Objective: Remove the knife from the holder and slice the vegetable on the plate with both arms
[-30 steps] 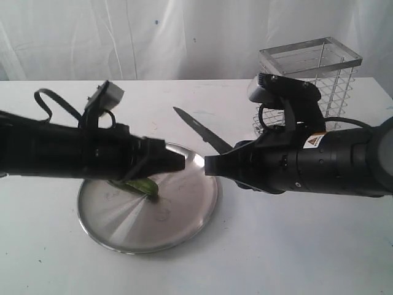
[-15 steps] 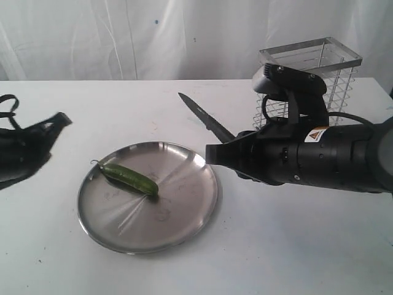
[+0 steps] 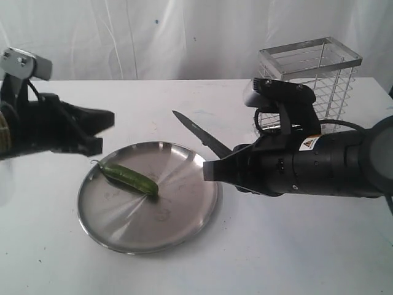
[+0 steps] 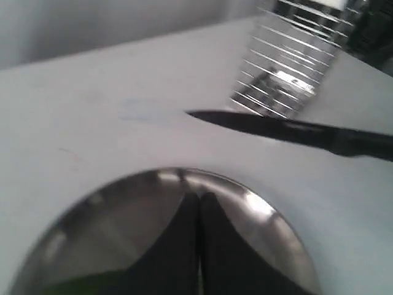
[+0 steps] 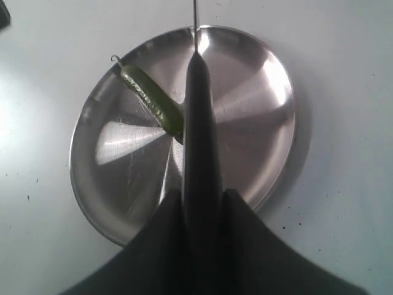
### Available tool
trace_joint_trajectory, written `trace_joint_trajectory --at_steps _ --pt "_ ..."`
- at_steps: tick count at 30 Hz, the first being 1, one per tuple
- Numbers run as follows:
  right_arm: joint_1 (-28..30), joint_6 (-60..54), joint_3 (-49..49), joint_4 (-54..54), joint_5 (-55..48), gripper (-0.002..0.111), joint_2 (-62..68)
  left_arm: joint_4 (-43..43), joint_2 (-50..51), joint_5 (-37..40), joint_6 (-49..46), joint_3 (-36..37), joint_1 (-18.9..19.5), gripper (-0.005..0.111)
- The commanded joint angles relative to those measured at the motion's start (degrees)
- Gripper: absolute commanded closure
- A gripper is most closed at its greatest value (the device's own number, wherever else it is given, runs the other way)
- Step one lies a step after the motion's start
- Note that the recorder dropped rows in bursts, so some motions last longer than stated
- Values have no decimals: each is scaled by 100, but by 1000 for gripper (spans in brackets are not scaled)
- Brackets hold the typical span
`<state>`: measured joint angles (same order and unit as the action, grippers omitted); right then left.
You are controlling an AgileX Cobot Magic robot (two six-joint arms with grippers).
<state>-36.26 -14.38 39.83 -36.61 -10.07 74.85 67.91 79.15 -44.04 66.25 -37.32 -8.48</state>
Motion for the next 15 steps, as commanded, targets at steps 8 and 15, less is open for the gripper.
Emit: trace_joint_trajectory --at_steps 8,15 --pt "34 -342 98 5 -353 108 2 -4311 1361 -308 194 697 -2059 107" --pt "34 -298 98 -4 -250 108 2 -5158 2322 -2398 208 670 -2596 107"
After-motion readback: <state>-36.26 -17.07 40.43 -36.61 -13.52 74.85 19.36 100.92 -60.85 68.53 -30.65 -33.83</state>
